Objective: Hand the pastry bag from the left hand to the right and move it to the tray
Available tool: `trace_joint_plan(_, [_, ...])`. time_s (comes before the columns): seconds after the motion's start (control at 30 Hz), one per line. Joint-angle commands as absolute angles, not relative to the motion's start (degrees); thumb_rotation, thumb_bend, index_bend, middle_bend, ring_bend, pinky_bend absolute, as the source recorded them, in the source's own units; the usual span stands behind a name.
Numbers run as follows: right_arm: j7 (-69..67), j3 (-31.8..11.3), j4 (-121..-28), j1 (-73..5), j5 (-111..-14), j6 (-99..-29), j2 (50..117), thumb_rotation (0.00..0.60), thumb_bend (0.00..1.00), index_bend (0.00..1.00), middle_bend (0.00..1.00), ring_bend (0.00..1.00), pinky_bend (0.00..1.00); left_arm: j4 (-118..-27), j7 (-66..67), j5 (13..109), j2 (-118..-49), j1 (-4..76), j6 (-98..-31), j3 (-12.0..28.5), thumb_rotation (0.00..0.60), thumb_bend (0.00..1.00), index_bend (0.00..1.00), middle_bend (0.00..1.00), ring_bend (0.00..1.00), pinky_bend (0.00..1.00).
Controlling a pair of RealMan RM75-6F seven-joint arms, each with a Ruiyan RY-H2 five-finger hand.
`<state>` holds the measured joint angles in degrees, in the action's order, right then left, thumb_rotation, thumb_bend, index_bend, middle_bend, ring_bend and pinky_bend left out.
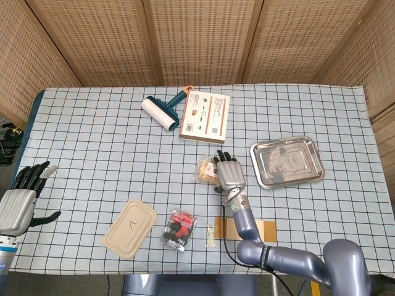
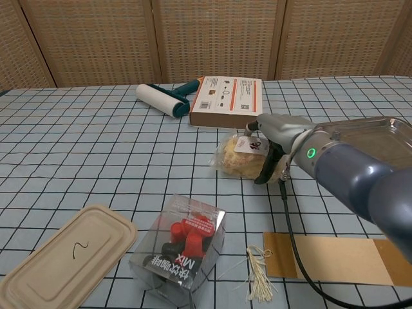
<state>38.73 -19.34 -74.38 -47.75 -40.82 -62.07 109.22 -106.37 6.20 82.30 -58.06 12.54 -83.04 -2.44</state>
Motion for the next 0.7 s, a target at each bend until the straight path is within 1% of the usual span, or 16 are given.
trace_joint_plan(0.03, [35.66, -18.19, -71.68, -47.33, -44.82, -63.97, 111.27, 0.600, 0.18, 0.63, 0.51, 0.49, 0.62, -106.32, 6.64, 82.29, -58.28, 12.46, -82.55, -2.12, 0.600, 0.02, 0.00, 0.00, 0.00, 0.00])
trace_joint_plan(0.13, [35.96, -18.22, -71.87, -47.13, -44.80, -64.01, 110.93, 0.600, 0.18, 0.66, 0.55, 0.53, 0.66, -106.36, 6.95, 82.60, -58.41, 12.35, -82.27, -1.99, 0.600, 0.03, 0.00, 0.00, 0.00, 0.00])
trace_joint_plan(0.23, [35.70, -18.35, -73.26, -46.57, -45.36, -64.45, 109.68, 0.600, 0.18, 0.67, 0.56, 0.54, 0.68, -106.38, 7.24, 82.84, -58.55, 12.16, -82.16, -1.78, 0.600, 0.03, 0.00, 0.00, 0.00, 0.00])
trace_joint_plan(0.37, [35.36, -18.95, -74.94, -45.95, -46.93, -65.71, 107.07, 0.600, 0.18, 0.67, 0.56, 0.54, 0.68, -106.33, 7.55, 82.76, -58.78, 11.97, -81.98, -1.42, 0.600, 0.03, 0.00, 0.00, 0.00, 0.00])
trace_joint_plan(0.5, [36.24, -21.11, -76.30, -44.63, -47.19, -68.17, 101.28, 0.600, 0.18, 0.67, 0.55, 0.53, 0.68, -106.49, 7.85, 82.91, -58.83, 11.73, -81.77, -1.11, 0.600, 0.03, 0.00, 0.00, 0.00, 0.00])
trace_joint_plan(0.6, [36.72, -22.27, -76.91, -43.34, -45.22, -68.40, 97.71, 0.600, 0.18, 0.66, 0.55, 0.53, 0.67, -106.60, 8.25, 82.92, -58.94, 11.64, -81.42, -0.96, 0.600, 0.03, 0.00, 0.00, 0.00, 0.00])
trace_joint_plan(0.7, [36.09, -22.59, -77.17, -41.68, -42.93, -67.21, 94.52, 0.600, 0.18, 0.66, 0.54, 0.53, 0.67, -106.81, 9.03, 83.13, -59.18, 11.68, -80.99, -0.87, 0.600, 0.03, 0.00, 0.00, 0.00, 0.00])
